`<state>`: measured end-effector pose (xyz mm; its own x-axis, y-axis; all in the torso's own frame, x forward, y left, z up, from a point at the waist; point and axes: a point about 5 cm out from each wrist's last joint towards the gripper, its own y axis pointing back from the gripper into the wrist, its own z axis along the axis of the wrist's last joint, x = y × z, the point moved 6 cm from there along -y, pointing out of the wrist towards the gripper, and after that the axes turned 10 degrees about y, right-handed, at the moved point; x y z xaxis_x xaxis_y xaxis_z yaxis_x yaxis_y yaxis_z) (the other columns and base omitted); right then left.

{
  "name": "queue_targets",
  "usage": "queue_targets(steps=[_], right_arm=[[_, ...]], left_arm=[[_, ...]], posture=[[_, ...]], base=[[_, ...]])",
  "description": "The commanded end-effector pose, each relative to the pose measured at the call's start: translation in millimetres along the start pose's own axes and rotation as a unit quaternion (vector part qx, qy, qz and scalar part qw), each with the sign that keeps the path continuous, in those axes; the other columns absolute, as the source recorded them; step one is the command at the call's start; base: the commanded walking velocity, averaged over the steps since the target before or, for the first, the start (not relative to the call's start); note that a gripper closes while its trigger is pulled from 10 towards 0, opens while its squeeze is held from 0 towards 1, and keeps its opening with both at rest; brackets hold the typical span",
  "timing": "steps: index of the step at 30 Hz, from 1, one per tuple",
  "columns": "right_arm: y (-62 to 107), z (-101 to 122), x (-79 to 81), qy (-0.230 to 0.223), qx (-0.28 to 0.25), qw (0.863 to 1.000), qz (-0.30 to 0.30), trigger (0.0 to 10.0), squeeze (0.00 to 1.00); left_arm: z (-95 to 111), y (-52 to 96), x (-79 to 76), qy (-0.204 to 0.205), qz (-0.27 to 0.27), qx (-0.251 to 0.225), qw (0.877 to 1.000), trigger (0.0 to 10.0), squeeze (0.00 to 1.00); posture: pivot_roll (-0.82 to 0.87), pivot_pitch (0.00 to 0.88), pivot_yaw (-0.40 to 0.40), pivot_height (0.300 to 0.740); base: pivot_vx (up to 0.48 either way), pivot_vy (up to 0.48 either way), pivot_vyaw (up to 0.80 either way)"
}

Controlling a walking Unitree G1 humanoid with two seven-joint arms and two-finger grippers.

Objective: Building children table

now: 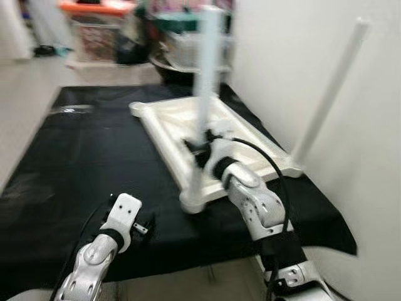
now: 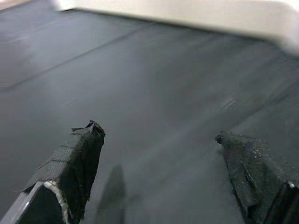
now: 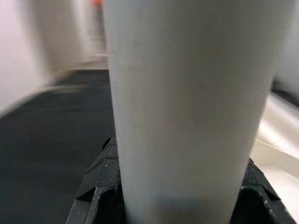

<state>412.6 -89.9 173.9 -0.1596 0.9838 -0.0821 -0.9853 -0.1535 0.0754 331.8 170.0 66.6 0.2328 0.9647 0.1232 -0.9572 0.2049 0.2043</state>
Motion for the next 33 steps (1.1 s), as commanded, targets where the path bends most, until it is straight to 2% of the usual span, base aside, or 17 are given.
queue_targets(steps=[1, 2, 3, 4, 9, 10, 12, 14, 15, 16, 18, 19, 20, 21, 24, 25, 33], right_arm=[[10.3, -54.9, -28.7, -0.003, 0.094, 0.994, -0.05, 4.7, 0.0], [10.6, -49.2, -24.1, -0.009, 0.081, 0.996, -0.035, 4.7, 0.0], [13.1, -37.2, -3.3, -0.032, 0.055, 0.998, 0.026, 10.0, 0.0], [16.6, -25.3, 9.2, -0.044, 0.025, 0.997, 0.066, 10.0, 1.0], [22.3, -7.6, 41.1, -0.067, -0.008, 0.982, 0.179, 10.0, 1.0], [23.0, 0.3, 49.0, -0.048, -0.018, 0.975, 0.215, 10.0, 0.03], [24.2, 9.9, 56.4, -0.045, -0.033, 0.967, 0.249, 10.0, 0.0], [48.1, 46.2, 77.3, -0.046, -0.116, 0.916, 0.382, 10.0, 0.0], [48.1, 46.2, 77.3, -0.046, -0.116, 0.916, 0.382, 10.0, 0.0], [63.4, 55.6, 85.4, -0.043, -0.145, 0.885, 0.441, 10.0, 0.0], [73.2, 56.2, 91.8, -0.026, -0.157, 0.863, 0.48, 9.0, 0.0], [73.2, 56.2, 91.8, -0.026, -0.157, 0.863, 0.48, 9.0, 0.0], [78.7, 52.5, 98.6, -0.011, -0.156, 0.849, 0.505, 4.9, 0.0], [80.5, 49.2, 102.4, -0.003, -0.152, 0.843, 0.516, 7.7, 0.0], [80.1, 45.6, 108.0, -0.003, -0.148, 0.84, 0.521, 7.7, 0.0], [74.1, 38.5, 116.9, 0.003, -0.137, 0.848, 0.512, 10.0, 0.0], [53.3, 24.5, 126.5, 0.017, -0.107, 0.872, 0.477, 10.0, 0.0]], left_arm=[[-1.1, -1.4, -4.8, -0.006, -0.01, 0.006, 1.0, 10.0, 0.0], [-0.8, -1.8, -7.0, -0.008, -0.014, 0.006, 1.0, 10.0, 0.0], [0.1, -1.8, -7.5, -0.009, -0.017, 0.005, 1.0, 10.0, 0.0], [0.6, -1.9, -6.6, -0.009, -0.017, 0.005, 1.0, 10.0, 0.0], [1.4, -1.7, -0.6, -0.011, -0.012, 0.005, 1.0, 10.0, 0.0], [0.8, -1.7, 1.2, -0.012, -0.01, 0.006, 1.0, 10.0, 0.0], [0.4, -1.9, 2.4, -0.012, -0.008, 0.006, 1.0, 10.0, 0.0], [1.4, -2.8, -0.2, -0.007, -0.01, 0.004, 1.0, 10.0, 0.0], [1.4, -2.8, -0.2, -0.007, -0.01, 0.004, 1.0, 10.0, 0.0], [1.9, -3.0, -2.0, -0.006, -0.011, 0.003, 1.0, 10.0, 0.0], [1.9, -3.0, -3.3, -0.006, -0.012, 0.002, 1.0, 10.0, 0.0], [1.9, -3.0, -3.3, -0.006, -0.012, 0.002, 1.0, 10.0, 0.0], [3.0, -2.8, -1.7, -0.005, -0.01, 0.001, 1.0, 10.0, 0.0], [3.8, -2.5, -0.1, -0.004, -0.008, 0.0, 1.0, 10.0, 0.0], [2.9, -2.4, 3.2, -0.007, -0.004, 0.002, 1.0, 10.0, 0.0], [1.9, -1.7, 3.7, -0.007, -0.003, 0.003, 1.0, 10.0, 0.0], [2.8, -1.5, -0.8, -0.008, -0.009, 0.003, 1.0, 10.0, 0.0]], posture=[[0.13, 0.0, -0.07, 0.74], [0.13, 0.0, -0.068, 0.74], [0.13, 0.0, -0.067, 0.74], [0.13, 0.0, -0.062, 0.74], [0.13, 0.0, -0.068, 0.74], [0.14, 0.0, -0.069, 0.74], [0.13, 0.0, -0.07, 0.74], [0.14, 0.0, -0.074, 0.74], [0.14, 0.0, -0.074, 0.74], [0.14, 0.0, -0.075, 0.74], [0.15, 0.0, -0.082, 0.74], [0.15, 0.0, -0.082, 0.74], [0.16, 0.0, -0.089, 0.74], [0.16, 0.0, -0.089, 0.74], [0.16, 0.0, -0.089, 0.74], [0.16, 0.0, -0.086, 0.74], [0.17, 0.0, -0.093, 0.74]], base=[[0.0, 0.0, 0.0], [0.0, 0.0, 0.0], [0.0, 0.0, 0.0], [0.0, 0.0, 0.0], [0.0, 0.0, 0.0], [0.0, 0.0, 0.0], [0.0, 0.0, 0.0], [0.0, 0.0, 0.0], [0.0, 0.0, 0.0], [0.0, 0.0, 0.0], [0.0, 0.0, 0.0], [0.0, 0.0, 0.0], [0.0, 0.0, 0.0], [0.0, 0.0, 0.0], [0.0, 0.0, 0.0], [0.0, 0.0, 0.0], [0.0, 0.0, 0.0]])
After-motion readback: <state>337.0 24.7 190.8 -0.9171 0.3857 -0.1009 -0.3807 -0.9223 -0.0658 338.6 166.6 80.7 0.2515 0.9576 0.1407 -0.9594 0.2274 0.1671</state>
